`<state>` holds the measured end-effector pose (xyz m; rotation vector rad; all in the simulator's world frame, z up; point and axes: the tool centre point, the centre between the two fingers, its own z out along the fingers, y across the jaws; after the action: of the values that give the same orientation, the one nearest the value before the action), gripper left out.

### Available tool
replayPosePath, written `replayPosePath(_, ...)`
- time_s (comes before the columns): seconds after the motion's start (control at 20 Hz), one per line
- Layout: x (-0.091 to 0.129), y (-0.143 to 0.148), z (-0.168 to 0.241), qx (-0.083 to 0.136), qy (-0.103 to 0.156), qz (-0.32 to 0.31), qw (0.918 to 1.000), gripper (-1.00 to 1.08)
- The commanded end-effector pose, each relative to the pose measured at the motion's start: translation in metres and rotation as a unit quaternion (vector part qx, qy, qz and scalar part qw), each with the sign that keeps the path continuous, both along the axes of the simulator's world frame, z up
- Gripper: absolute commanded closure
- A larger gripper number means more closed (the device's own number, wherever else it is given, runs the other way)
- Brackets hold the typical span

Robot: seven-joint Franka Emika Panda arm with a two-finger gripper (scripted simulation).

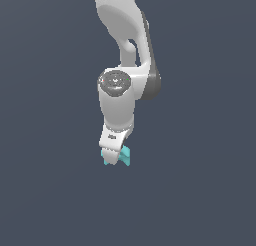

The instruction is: Pick up the object and move it to a goal position.

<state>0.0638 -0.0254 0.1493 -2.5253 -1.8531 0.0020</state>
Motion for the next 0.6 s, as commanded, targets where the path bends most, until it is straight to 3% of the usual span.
replayPosePath(0.0, 0.003, -0.005, -0.001, -0.001, -0.001, 0.031, 0.9995, -0.92)
replayPosePath(0.55, 0.012, -0.021, -0.003, -0.003, -0.003, 0.116, 0.9932, -0.92)
